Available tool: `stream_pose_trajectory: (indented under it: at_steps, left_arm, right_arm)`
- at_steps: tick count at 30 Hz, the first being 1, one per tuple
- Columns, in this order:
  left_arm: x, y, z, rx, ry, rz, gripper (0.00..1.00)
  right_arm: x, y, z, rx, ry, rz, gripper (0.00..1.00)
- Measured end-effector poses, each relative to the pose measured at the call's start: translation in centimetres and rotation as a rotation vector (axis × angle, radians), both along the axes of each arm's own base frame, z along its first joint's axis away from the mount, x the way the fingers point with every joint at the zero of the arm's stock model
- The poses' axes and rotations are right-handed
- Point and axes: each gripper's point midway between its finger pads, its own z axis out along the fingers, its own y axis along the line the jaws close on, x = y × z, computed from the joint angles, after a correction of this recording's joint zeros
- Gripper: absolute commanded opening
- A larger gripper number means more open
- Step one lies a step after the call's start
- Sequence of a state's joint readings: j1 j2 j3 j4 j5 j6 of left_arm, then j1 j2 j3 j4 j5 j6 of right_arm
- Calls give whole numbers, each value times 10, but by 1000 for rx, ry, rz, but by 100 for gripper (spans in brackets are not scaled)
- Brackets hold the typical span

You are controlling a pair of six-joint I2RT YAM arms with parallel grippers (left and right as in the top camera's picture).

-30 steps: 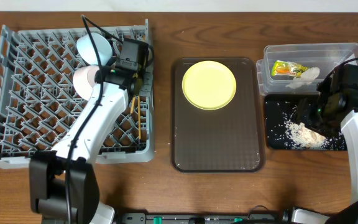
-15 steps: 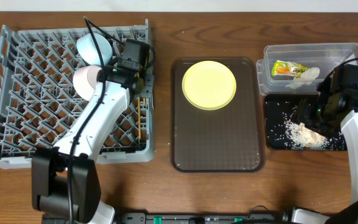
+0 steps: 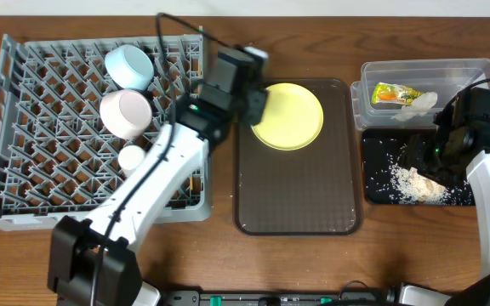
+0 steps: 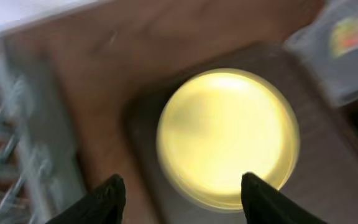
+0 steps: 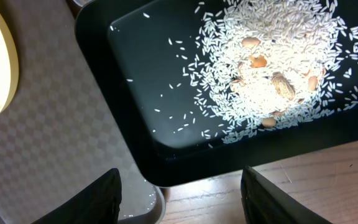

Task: Sort waste into correct bins and load items into the dishwasher rack
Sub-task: 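Carry the second chopstick with the left gripper and insert it in the rack, then grasp the yellow plate edge with the left gripper and lift it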

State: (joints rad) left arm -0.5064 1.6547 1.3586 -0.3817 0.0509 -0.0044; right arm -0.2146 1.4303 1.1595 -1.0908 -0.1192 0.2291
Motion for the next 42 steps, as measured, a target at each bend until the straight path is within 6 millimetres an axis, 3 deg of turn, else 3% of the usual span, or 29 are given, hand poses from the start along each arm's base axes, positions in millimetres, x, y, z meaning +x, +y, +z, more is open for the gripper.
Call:
stream_pose_trajectory:
  at_steps: [3, 5, 13, 18, 25, 27, 32, 38, 42]
  left_arm:
    - [-3, -31, 0, -6, -35, -70, 62]
    - [-7, -49, -13, 12, -30, -120, 62]
    - [-37, -102, -108, 167, 83, -314, 68]
    - [-44, -116, -139, 207, 101, -372, 69]
    - [-46, -109, -179, 259, 160, -376, 67]
    - [-46, -110, -185, 263, 168, -381, 60]
    - [-47, -109, -185, 269, 170, -381, 25]
    - [-50, -106, -185, 288, 191, -388, 8]
    - [-55, -98, -182, 315, 213, -382, 6]
  right_arm:
    - [0, 0, 0, 0, 1, 0, 59]
    - [0, 0, 0, 1, 1, 0, 59]
    - [0, 0, 0, 0, 1, 0, 59]
    - [0, 0, 0, 0, 1, 0, 59]
    - [-1, 0, 0, 1, 5, 0, 60]
    - [-1, 0, 0, 1, 6, 0, 60]
    - [-3, 1, -1, 3, 14, 0, 59]
    - [-4, 1, -1, 3, 15, 0, 60]
    - [-4, 1, -1, 3, 15, 0, 60]
